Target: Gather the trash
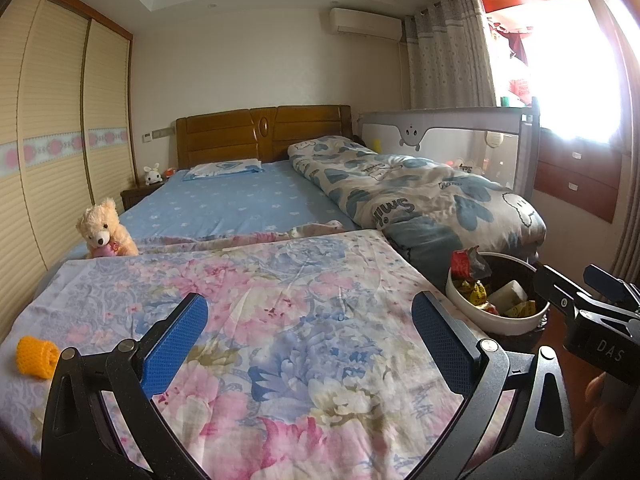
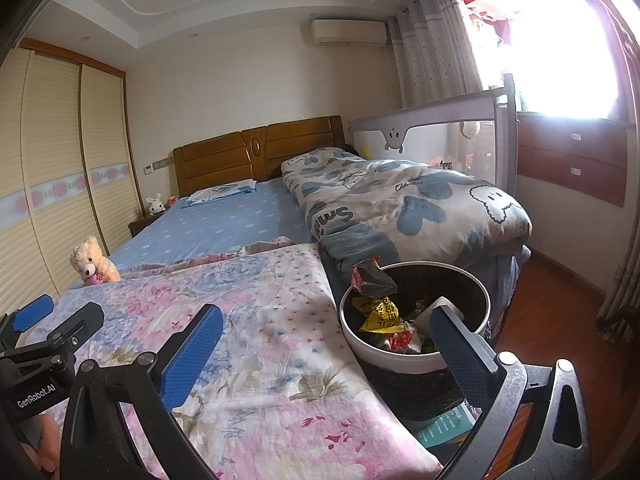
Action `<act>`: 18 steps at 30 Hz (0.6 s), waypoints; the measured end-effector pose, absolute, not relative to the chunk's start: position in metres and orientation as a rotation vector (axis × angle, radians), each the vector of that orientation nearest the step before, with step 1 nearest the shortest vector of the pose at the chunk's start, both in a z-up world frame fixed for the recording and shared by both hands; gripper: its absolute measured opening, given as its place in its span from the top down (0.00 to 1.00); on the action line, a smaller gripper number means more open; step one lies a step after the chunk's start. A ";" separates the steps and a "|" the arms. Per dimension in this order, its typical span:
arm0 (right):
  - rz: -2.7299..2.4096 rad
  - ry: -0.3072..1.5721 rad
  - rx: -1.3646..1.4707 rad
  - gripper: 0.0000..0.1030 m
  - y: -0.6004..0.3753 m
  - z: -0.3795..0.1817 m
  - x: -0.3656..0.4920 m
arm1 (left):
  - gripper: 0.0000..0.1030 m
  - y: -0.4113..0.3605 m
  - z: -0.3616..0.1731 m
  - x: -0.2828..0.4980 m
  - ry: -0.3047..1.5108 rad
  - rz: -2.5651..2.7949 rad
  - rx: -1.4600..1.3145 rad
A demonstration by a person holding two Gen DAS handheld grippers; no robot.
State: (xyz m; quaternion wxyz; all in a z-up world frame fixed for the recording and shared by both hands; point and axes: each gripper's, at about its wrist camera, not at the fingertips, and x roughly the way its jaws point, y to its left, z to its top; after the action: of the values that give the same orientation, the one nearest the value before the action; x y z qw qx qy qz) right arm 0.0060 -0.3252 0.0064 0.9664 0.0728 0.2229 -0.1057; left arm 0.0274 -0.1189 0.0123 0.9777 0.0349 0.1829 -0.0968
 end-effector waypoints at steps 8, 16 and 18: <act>-0.212 0.452 0.148 0.00 -0.325 0.006 0.006 | 0.00 -0.120 0.012 0.027 0.371 -0.196 0.070; -0.212 0.452 0.148 0.00 -0.324 0.006 0.007 | 0.00 -0.120 0.010 0.028 0.375 -0.198 0.070; -0.211 0.451 0.148 0.00 -0.324 0.006 0.007 | 0.00 -0.120 0.008 0.028 0.377 -0.199 0.072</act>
State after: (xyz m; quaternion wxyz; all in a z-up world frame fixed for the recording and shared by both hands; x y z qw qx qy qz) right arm 0.0065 -0.3239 0.0060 0.9664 0.0734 0.2231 -0.1044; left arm 0.0280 -0.1202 0.0079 0.9767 0.0356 0.1870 -0.0989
